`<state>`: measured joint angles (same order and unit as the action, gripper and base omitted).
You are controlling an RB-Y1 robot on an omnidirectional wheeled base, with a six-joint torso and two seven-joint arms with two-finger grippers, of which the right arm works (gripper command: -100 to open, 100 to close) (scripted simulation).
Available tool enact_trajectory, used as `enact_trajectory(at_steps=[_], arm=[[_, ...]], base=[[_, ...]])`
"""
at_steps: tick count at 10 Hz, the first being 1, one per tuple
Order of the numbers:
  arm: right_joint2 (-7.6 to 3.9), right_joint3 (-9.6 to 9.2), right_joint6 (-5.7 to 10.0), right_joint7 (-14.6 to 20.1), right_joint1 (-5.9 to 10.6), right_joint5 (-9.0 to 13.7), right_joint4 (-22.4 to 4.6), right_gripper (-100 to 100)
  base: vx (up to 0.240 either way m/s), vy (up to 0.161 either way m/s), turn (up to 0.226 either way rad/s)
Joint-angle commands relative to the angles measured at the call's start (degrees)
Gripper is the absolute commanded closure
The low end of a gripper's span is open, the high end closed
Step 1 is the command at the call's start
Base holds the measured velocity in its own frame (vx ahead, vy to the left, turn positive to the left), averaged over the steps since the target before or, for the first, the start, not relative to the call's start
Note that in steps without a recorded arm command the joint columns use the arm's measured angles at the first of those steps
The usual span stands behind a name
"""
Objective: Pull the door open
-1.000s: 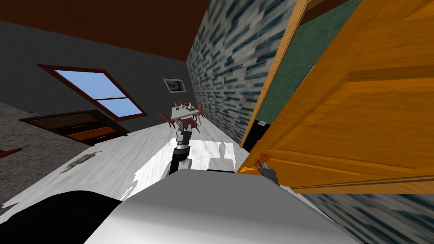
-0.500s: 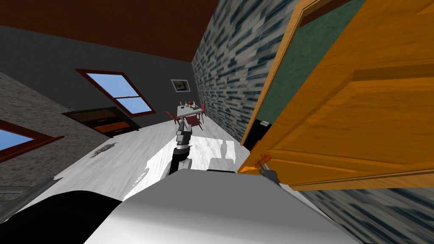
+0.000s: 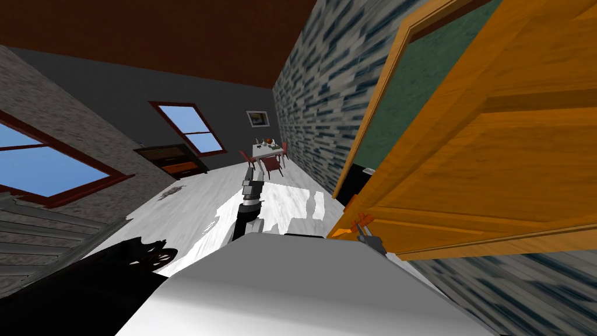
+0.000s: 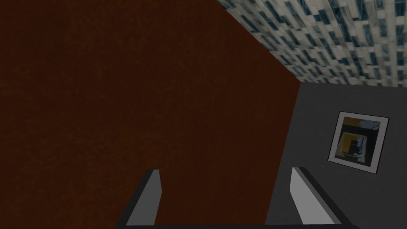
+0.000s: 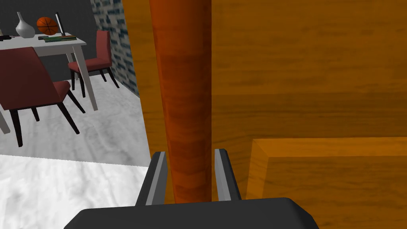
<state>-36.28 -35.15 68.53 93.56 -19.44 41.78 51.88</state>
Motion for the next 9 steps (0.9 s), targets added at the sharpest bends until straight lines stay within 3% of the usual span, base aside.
enact_trajectory(at_steps=[1,2,9], arm=[[-0.26,-0.59,0.86,0.7,0.04,-0.3,-0.8,100],[-0.11,-0.33,0.60,0.4,0.14,-0.2,-0.5,100],[-0.94,-2.09,2.98,2.9,1.05,-1.2,-3.5,100]], base=[[-0.214,-0.044,0.099],[-0.101,-0.021,0.025],[-0.179,-0.034,0.125]])
